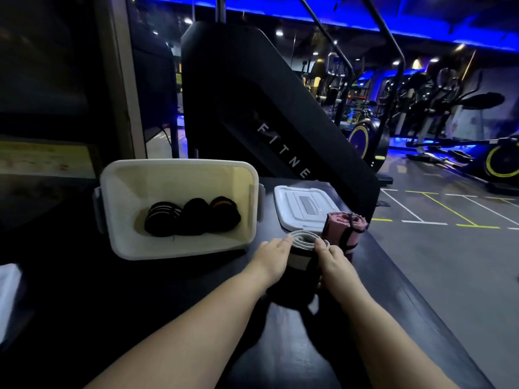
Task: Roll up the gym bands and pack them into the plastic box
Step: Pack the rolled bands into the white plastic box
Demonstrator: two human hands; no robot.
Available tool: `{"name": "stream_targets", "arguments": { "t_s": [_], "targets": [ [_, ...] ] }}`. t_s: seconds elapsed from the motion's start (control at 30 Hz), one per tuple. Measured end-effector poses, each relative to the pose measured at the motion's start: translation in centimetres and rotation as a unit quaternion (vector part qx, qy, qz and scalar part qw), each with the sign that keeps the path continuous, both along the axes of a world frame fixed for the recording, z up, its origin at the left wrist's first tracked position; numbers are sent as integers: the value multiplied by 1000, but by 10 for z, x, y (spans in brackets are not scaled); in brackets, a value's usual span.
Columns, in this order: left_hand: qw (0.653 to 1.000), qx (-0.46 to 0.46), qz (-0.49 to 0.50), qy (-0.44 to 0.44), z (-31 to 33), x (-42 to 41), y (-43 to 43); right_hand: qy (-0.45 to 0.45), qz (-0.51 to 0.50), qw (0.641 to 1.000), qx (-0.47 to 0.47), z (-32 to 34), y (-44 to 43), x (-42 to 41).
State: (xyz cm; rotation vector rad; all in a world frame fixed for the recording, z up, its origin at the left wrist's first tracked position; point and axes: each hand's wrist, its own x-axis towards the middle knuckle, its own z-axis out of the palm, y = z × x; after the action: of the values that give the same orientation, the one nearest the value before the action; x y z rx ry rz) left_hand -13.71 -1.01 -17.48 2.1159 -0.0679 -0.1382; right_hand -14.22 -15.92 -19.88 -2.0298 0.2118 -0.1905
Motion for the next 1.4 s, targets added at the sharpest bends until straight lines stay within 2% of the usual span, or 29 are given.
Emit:
{"name": "stream_targets", "arguments": {
  "t_s": [0.17,0.33,0.57,0.73,0.87,1.03,1.17,1.27,1.4],
  "targets": [
    [999,-14,46,-10,-2,-3,43,8,45,999,1,3,42,2],
    [994,61,85,-11,-9,-12,87,20,89,996,13,7,79,1],
    [997,-13,76,-17,-2,-28,126,36,145,988,41,12,111,-2],
    [994,-59,77,-48,6,-29,143,16,192,976,101,13,130,-1],
    [993,-53,86,-61,17,-23,155,-28,214,970,114,21,144,-1],
    [983,-102,115,-96,20,-13,168,-129,210,968,42,31,157,11],
    [976,-136,127,-114,17,-1,172,-175,198,965,-2,36,168,24],
    [979,-100,131,-119,17,12,176,-187,192,963,-29,36,173,38],
    [983,18,159,-88,13,35,183,-187,200,960,-57,38,177,56]
  ]
}}
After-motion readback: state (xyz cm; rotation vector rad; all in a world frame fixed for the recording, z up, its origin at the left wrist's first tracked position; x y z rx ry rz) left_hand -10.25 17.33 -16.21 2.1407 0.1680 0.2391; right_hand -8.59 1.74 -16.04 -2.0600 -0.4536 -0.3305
